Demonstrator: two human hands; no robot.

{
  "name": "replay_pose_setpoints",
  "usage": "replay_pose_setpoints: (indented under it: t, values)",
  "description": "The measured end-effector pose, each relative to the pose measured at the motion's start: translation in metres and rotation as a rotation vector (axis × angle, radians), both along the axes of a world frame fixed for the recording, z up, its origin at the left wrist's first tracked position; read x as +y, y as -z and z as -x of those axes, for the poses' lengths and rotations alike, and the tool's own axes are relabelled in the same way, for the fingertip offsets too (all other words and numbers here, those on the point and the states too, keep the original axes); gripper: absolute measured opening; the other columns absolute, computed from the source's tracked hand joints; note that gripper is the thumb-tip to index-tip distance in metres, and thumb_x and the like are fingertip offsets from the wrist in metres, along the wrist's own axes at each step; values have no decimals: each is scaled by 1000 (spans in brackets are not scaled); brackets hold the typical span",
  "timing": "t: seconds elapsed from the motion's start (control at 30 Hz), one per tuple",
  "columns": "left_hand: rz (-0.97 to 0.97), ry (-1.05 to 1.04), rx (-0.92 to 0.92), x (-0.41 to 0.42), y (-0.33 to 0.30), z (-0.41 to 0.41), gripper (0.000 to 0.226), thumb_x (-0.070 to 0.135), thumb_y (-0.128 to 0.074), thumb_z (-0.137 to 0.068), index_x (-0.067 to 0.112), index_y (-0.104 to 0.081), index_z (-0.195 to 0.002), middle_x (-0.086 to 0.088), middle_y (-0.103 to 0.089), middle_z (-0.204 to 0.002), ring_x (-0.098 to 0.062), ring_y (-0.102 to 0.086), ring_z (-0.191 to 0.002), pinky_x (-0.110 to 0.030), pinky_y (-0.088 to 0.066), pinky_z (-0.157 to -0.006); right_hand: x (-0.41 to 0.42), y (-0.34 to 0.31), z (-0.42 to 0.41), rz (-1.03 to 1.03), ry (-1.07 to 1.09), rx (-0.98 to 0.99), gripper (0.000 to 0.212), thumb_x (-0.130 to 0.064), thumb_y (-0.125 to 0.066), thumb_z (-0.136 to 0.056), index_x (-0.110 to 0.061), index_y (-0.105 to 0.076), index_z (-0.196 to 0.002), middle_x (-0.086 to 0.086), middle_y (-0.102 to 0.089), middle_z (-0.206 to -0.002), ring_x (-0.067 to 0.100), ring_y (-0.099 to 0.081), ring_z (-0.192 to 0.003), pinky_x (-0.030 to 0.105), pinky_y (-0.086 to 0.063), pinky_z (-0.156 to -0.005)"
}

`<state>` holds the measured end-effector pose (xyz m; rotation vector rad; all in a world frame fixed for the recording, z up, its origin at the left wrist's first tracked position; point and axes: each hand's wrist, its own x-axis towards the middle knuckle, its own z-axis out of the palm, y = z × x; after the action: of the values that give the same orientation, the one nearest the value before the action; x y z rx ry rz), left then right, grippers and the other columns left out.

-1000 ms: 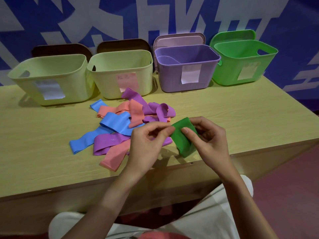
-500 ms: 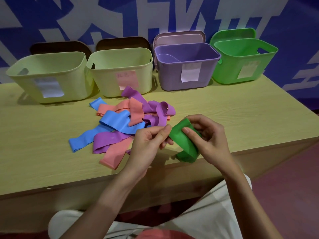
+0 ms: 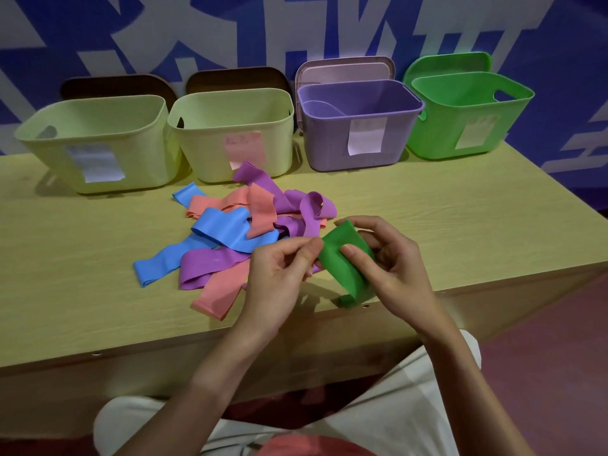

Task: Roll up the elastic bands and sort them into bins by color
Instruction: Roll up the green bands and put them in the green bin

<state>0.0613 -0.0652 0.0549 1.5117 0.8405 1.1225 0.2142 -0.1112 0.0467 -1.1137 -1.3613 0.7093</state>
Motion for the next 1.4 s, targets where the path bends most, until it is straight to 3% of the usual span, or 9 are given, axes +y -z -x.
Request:
replay_pose_setpoints:
  t: [0.13, 0.27, 0.43, 0.53, 0.7, 0.77, 1.0, 1.23, 1.4]
  values:
    - [92, 75, -63, -1, 3, 0, 41, 32, -52, -87, -2, -58, -66, 4, -47, -52, -9, -45, -55, -28, -38, -62, 0, -4, 2, -28, -2, -20, 17, -8, -63, -89, -8, -64, -106, 4, -71, -89, 17, -67, -77, 22, -50, -66]
    - [100, 101, -60, 0, 4, 0, 48, 36, -52, -85, -9, -62, -73, -4, -55, -56, -10, -46, -54, -19, -40, -56, -1, -2, 1, -8, 9, 2, 5, -10, -62, -90, -11, -62, -95, 1, -70, -76, 10, -64, -66, 21, -48, -57]
    - [-22, 101, -7, -2, 1, 1, 31, 31, -53, -88, 4, -68, -84, 7, -57, -60, -2, -51, -59, -16, -42, -59, -1, 2, 0, -12, 56, 25, 6, -15, -63, -89, -9, -62, -91, 12, -68, -74, 27, -64, -62, 35, -46, -52]
    - [-38, 71, 24, 1, 6, 3, 6, 24, -68, -85, 20, -68, -88, 11, -64, -71, -1, -59, -70, -15, -48, -66, 2, 2, -1, -15, 82, 10, 7, -17, -64, -88, -10, -62, -90, 14, -67, -73, 22, -60, -60, 34, -43, -51]
    - [-61, -10, 68, 2, 6, 3, 19, 6, -64, -87, 25, -66, -87, 9, -66, -73, 3, -62, -70, -11, -46, -65, 2, 2, -1, -7, 15, 17, 11, -14, -65, -87, -16, -64, -97, 1, -72, -82, 11, -67, -72, 23, -51, -60]
    - [-20, 16, 59, 2, 3, 3, 18, 9, -60, -89, 25, -66, -84, 12, -64, -64, 3, -59, -64, -11, -45, -61, 2, 4, -3, -2, 3, -2, 20, -15, -66, -88, -16, -65, -108, 10, -68, -77, 19, -64, -68, 34, -51, -57]
    - [92, 170, 31, 5, 6, 4, 44, 33, -52, -92, -6, -58, -72, 5, -53, -59, -7, -44, -56, -19, -38, -57, 1, 3, -2, -26, 14, -37, 12, -9, -63, -88, -9, -65, -100, -4, -70, -85, 7, -65, -77, 17, -48, -66]
    - [-62, 100, 88, 2, 1, 4, 11, 18, -59, -93, 15, -68, -88, 15, -59, -61, 1, -53, -60, -14, -42, -60, 1, -1, 0, -44, 41, 31, 5, -14, -65, -84, -13, -62, -87, -14, -68, -73, -2, -62, -66, 10, -45, -60]
    - [-78, 40, 111, 0, 0, 3, 19, 8, -57, -92, 25, -67, -89, 18, -58, -57, 3, -52, -57, -10, -40, -58, 2, -2, 2, -42, 46, 48, 9, -12, -68, -83, -12, -63, -91, -13, -70, -76, -1, -64, -70, 13, -48, -62]
